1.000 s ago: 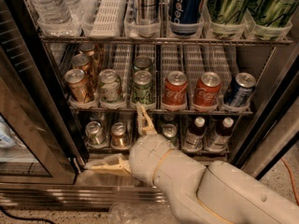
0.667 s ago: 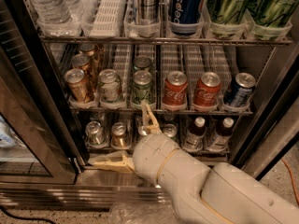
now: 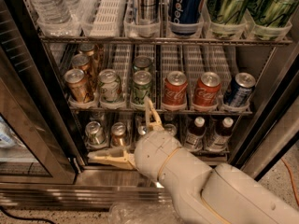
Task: Pick orange can from middle shelf of fridge
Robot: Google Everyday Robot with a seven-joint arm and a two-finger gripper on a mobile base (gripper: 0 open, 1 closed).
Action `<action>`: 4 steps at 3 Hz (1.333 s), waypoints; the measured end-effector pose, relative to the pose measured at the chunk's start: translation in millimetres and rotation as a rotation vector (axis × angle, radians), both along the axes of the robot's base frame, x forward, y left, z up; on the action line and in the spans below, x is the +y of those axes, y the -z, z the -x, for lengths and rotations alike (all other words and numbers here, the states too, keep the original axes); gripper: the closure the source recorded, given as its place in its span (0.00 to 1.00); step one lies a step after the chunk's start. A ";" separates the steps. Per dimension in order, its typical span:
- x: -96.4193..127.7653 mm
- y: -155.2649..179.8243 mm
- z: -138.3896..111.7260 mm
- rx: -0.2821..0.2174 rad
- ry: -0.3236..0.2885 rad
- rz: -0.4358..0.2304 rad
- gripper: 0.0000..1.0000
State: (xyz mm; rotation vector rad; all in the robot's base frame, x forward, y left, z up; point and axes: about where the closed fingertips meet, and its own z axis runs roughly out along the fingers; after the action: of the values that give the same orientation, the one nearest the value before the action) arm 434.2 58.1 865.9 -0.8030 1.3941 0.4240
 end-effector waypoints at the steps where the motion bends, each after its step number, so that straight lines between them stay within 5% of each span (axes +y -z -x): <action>1: 0.9 2.0 -4.6 0.021 0.011 -0.015 0.00; 4: 30.2 9.7 -14.8 0.095 0.053 -0.041 0.00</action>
Offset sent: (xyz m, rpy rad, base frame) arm 0.0187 0.0282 -0.0154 0.0855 0.0842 -0.1075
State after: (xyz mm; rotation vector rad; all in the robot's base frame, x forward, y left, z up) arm 449.0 88.3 856.3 -0.7184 1.4874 0.4533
